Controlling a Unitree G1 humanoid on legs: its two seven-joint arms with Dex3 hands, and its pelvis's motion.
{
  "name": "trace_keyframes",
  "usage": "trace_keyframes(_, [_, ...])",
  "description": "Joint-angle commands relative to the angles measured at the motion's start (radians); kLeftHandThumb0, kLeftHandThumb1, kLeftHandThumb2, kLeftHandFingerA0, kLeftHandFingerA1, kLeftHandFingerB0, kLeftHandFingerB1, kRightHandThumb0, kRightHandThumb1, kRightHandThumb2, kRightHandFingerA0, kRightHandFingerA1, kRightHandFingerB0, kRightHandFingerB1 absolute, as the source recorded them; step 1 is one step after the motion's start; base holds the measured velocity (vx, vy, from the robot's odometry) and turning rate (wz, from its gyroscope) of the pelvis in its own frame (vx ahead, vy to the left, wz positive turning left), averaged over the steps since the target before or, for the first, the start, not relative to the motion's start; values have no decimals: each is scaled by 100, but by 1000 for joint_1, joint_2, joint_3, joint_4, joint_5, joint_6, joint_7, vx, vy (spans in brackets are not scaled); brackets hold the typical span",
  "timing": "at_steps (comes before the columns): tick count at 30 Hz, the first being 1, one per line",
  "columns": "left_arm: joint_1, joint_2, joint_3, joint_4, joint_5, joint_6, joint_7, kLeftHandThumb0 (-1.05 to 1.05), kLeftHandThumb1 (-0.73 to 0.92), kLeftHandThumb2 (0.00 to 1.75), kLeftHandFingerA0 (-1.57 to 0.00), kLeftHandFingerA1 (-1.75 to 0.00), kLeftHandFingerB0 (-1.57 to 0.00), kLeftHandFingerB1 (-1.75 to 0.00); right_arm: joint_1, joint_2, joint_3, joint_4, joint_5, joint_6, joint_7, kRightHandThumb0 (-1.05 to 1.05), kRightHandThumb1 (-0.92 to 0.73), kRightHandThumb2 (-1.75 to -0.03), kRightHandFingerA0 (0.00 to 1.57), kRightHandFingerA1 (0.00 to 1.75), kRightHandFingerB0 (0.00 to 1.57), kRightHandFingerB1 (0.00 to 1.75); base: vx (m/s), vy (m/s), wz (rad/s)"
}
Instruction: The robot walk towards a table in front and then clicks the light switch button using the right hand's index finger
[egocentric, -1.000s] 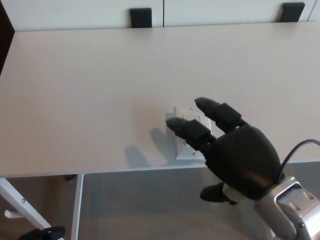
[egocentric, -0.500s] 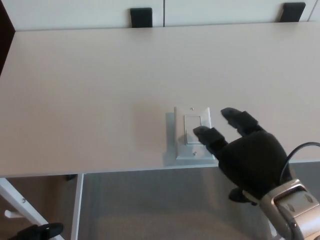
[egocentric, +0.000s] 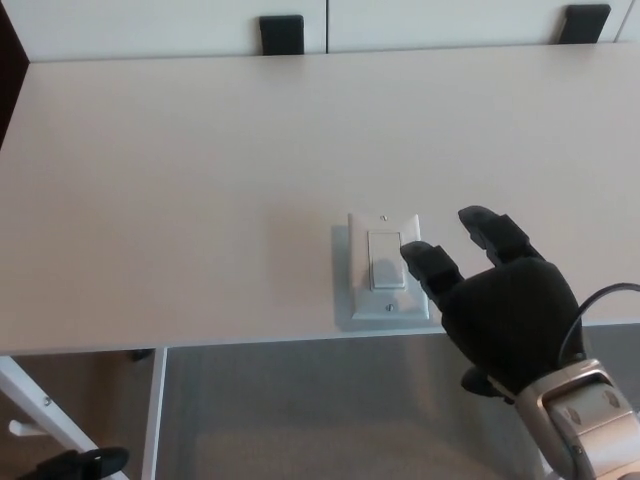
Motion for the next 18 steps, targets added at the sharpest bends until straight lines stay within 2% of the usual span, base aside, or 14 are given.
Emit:
trace_keyframes(1, [-2,12,-1,-17,8,38,-4,-28,80,63,-38,-42,-34,-38,-11,-6,22,25,-16,47,-21,-63,-27,-59,7,19,16,30,0,0,0])
trace_keyframes(7, [-15,13,-3,-14,12,46,-4,-29,79,63,-38,-42,-34,-38,-33,-7,40,66,-2,64,-36,-63,-27,-59,7,20,15,30,0,0,0])
trace_keyframes(8, [-16,13,-4,-13,15,45,-4,-28,79,63,-39,-41,-34,-38,-34,-7,42,69,0,66,-36,-62,-33,-52,3,28,17,28,0,0,0])
trace_keyframes(10, [-18,16,-8,-14,24,48,2,-28,79,63,-39,-42,-35,-38,-41,-6,47,84,2,73,-43,-63,-32,-52,3,28,17,28,0,0,0])
trace_keyframes(11, [-20,14,-7,-11,24,47,3,-28,78,63,-40,-42,-35,-38,-45,-6,50,89,2,77,-45,-63,-27,-59,8,20,16,30,0,0,0])
trace_keyframes(18, [-15,22,-13,-17,31,29,-7,-29,80,63,-40,-42,-34,-38,-59,-6,67,105,7,96,-35,-64,-28,-60,7,19,13,28,0,0,0])
